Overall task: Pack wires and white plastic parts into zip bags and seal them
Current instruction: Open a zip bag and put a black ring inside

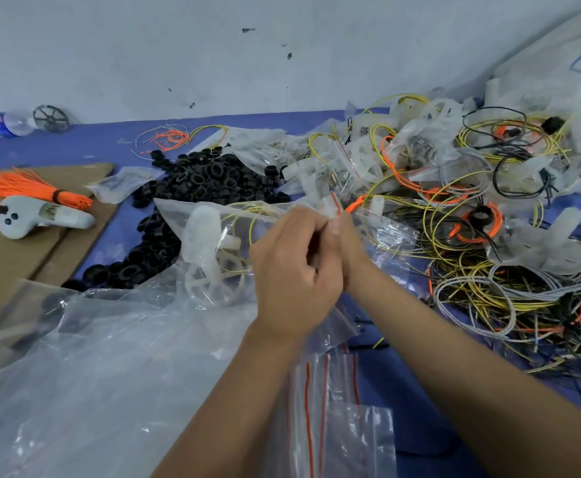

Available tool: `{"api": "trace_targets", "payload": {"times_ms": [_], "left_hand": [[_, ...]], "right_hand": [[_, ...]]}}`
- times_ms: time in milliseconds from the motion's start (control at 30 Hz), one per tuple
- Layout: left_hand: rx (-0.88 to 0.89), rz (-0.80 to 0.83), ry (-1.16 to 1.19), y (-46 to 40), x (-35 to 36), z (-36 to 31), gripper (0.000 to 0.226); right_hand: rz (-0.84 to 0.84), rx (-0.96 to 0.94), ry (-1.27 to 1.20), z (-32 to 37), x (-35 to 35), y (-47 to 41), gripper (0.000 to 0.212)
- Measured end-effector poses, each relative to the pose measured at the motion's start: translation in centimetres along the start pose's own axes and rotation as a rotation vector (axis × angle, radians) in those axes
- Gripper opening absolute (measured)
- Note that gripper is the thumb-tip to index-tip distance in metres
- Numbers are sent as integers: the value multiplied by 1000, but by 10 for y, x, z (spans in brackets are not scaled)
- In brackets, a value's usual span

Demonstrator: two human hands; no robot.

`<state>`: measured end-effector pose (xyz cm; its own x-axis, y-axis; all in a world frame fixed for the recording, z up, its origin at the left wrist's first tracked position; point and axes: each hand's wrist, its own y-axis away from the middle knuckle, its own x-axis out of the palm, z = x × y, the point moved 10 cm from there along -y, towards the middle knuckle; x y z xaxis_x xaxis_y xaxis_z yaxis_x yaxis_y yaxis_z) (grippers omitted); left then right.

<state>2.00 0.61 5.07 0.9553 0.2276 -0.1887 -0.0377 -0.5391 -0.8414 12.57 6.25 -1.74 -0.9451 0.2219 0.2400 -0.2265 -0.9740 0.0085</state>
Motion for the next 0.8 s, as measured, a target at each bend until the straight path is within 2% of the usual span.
{"api": "trace_targets", "payload": {"times_ms": [100, 200, 267, 333, 433, 467, 567, 633, 667, 733, 800], "left_hand": [[-50, -9, 18, -1, 1, 5, 23], [-118, -42, 31, -3, -2, 15, 23], [-125, -42, 21, -3, -1, 16, 23], [-133, -32, 10, -3, 1, 18, 23], [-149, 7, -22, -2, 7, 22, 20], [-158, 16, -27, -2, 8, 24, 20], [-227, 6, -61, -3, 6, 35, 23], [-295, -5, -44, -2, 5, 45, 23], [-327, -11, -23, -1, 5, 50, 23], [-375, -20, 7, 1, 5, 58, 23], [-397, -7, 31, 2, 8, 60, 23]], "right_hand": [[198, -22, 40, -4, 22, 4, 41], [438, 51, 84, -10, 46, 14, 23], [504, 145, 57, -17, 47, 19, 35], [469, 174, -3, -23, 44, 18, 39], [180, 197, 282, -34, 9, 5, 37], [140, 121, 408, -26, 4, 1, 35], [230, -241, 799, 11, 17, 2, 31], [179, -370, 1097, 25, 15, 2, 33], [117, -380, 1155, 29, 9, 1, 38], [40, -307, 1101, 28, -4, -1, 38], [107, -162, 966, 10, -6, 1, 25]]}}
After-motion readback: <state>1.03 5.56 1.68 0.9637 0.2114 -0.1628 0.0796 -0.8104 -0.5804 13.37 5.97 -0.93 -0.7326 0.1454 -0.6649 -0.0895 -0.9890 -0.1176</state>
